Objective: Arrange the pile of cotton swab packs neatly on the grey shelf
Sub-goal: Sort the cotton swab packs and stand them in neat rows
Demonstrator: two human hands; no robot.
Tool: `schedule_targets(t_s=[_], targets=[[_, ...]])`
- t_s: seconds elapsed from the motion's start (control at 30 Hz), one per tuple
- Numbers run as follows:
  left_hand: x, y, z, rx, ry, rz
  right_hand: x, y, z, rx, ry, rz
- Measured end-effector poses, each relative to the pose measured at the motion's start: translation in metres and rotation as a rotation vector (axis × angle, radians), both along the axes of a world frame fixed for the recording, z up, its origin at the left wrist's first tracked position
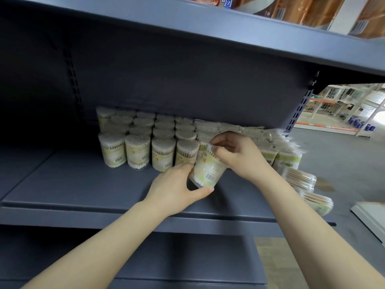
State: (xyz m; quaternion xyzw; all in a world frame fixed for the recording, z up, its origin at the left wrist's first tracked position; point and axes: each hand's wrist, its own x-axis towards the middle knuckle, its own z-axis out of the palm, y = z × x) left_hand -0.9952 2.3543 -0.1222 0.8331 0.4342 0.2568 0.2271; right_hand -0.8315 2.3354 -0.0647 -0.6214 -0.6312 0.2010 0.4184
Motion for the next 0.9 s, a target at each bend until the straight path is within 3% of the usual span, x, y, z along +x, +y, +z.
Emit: schedule_targets(t_s=[0.27, 0.7, 0.9], targets=[[-0.003, -0.008, -0.002, -0.123, -0.192, 0.066, -0.014, 0.006, 0.006, -0.013, 0.012, 0.029], [-0.018, -0.006, 0.002, -0.165, -0.096, 0.213, -0.039, 0.023, -0.005, -0.048, 0.062, 0.134], [-0.028, 0.0, 0.002, -0.173, -0.155, 0.249, -0.055, 0.027, -0.001, -0.023, 0.092, 0.173]])
